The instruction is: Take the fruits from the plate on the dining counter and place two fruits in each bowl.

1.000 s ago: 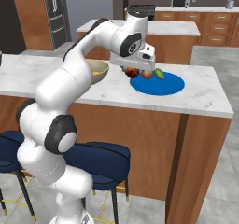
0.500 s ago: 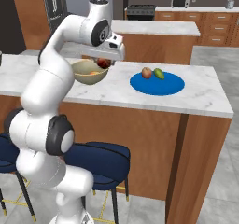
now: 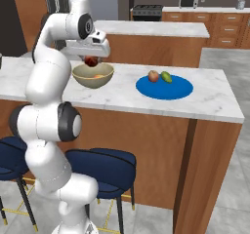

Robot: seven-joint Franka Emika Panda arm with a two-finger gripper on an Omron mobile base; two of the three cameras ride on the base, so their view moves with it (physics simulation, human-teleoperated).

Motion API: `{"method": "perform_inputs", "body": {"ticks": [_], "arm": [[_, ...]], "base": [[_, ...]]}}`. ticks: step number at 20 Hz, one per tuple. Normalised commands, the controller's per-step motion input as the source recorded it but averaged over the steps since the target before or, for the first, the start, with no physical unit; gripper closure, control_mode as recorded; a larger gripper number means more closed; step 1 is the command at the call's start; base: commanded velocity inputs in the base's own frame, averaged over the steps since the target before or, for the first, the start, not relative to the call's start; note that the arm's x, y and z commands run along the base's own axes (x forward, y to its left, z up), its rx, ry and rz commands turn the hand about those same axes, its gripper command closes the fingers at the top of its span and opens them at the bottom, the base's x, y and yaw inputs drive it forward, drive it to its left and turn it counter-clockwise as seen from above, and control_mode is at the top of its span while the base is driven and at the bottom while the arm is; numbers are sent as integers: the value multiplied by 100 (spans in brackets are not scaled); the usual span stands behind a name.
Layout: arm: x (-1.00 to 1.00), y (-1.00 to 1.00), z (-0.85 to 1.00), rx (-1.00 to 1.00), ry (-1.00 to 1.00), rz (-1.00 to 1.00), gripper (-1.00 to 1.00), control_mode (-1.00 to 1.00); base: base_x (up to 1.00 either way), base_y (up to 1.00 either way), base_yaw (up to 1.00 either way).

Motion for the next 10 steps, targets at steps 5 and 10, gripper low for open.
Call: {"method": "perform_inputs", "body": {"ticks": [5,10], "arm": [[44,25,-7,-1,0,0,100,-100],[44,0,-26,0,6,0,100,-100]], "base": [[0,0,0],[0,0,0]]}}
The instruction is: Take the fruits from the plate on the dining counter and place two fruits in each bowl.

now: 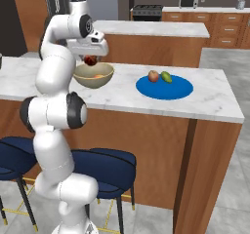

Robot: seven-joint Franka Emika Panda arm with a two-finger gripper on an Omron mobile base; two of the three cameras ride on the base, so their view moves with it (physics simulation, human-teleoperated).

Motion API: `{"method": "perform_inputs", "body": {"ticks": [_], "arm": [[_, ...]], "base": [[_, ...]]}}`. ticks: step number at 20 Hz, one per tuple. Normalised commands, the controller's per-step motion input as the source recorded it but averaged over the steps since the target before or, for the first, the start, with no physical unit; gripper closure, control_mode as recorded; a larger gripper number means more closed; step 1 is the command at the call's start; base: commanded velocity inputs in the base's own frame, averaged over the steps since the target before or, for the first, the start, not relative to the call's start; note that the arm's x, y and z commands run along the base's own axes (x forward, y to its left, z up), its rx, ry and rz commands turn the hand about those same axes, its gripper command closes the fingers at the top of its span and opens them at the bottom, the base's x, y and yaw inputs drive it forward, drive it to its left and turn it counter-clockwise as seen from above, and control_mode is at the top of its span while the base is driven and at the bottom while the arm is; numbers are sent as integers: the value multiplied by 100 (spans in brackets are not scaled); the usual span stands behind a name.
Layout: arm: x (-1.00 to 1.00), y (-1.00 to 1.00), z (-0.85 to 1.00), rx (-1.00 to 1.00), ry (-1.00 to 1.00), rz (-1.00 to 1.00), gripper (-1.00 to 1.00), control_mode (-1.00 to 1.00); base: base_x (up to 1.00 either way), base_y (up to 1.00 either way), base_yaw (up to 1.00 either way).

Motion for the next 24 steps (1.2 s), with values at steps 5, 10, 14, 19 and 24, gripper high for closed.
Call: {"method": "perform_inputs", "body": {"ticks": [5,10,14,19,24], "arm": [[24,0,-47,-1,7,0,100,-100],[3,1,-48,-2,3,0,100,-100],[0,6,-33,-4,0,0,100,-100],[3,2,-23,-2,0,0,100,-100],[15,1,-6,-1,0,0,100,-100]], "base": [[0,0,0],[0,0,0],[0,0,0],[0,0,0],[0,0,0]]}}
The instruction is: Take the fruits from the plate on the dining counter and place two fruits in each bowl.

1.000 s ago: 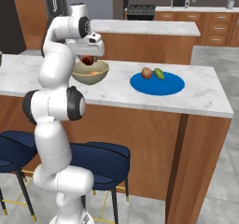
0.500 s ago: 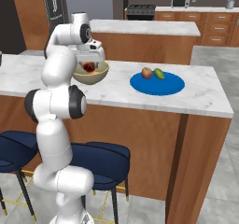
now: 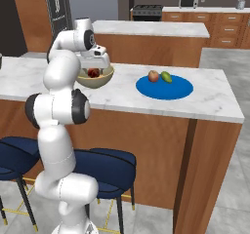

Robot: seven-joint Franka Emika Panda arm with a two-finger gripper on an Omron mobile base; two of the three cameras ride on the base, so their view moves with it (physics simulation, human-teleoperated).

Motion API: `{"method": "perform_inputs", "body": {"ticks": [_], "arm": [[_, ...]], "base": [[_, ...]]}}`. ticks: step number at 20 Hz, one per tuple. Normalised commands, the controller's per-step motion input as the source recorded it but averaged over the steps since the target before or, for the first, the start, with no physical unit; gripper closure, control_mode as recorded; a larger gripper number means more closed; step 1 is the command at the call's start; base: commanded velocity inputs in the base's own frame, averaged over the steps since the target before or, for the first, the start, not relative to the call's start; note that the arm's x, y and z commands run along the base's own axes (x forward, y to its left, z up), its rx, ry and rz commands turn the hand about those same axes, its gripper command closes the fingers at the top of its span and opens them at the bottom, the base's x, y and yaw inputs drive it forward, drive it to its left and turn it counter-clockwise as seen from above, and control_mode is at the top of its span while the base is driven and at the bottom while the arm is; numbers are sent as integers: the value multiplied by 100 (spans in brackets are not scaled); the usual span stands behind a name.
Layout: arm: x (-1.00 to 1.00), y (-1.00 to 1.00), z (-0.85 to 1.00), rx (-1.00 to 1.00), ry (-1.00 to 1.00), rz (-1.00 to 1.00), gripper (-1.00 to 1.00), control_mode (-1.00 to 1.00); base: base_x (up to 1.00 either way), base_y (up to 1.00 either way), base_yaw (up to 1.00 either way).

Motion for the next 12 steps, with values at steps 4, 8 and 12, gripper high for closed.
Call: {"method": "perform_inputs", "body": {"ticks": [4,8,12], "arm": [[13,1,0,0,0,0,-100,-100],[2,0,0,0,-3,0,-100,-100],[0,0,1,0,-9,0,-100,-100]], "base": [[0,0,0],[0,0,0],[0,0,0]]}}
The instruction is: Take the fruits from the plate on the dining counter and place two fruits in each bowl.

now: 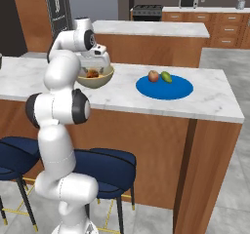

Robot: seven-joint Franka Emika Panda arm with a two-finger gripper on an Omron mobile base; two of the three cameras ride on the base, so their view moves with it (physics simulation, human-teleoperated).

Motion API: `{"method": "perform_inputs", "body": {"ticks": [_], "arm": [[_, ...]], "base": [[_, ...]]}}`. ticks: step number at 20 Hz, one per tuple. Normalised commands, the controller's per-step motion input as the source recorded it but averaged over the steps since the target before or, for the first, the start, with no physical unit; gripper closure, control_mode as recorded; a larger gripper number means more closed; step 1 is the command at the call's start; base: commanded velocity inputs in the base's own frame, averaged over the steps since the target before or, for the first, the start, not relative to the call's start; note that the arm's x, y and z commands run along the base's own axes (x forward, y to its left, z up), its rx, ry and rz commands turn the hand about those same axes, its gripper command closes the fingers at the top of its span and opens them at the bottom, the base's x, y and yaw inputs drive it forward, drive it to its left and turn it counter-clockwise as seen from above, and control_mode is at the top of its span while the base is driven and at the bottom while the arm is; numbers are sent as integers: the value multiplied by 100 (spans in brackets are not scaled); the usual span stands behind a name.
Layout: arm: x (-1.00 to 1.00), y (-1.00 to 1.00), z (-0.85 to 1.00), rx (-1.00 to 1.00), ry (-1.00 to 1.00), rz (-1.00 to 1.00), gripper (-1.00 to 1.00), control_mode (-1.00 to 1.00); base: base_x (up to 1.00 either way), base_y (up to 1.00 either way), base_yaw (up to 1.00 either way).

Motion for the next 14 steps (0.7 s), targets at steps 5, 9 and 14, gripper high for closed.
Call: {"method": "perform_inputs", "body": {"ticks": [5,9,14], "arm": [[0,0,17,0,-10,0,-100,-100],[-6,-14,38,0,-14,-5,-100,-100],[-37,-75,19,0,-6,-4,-100,-100]], "base": [[0,0,0],[0,0,0],[0,0,0]]}}
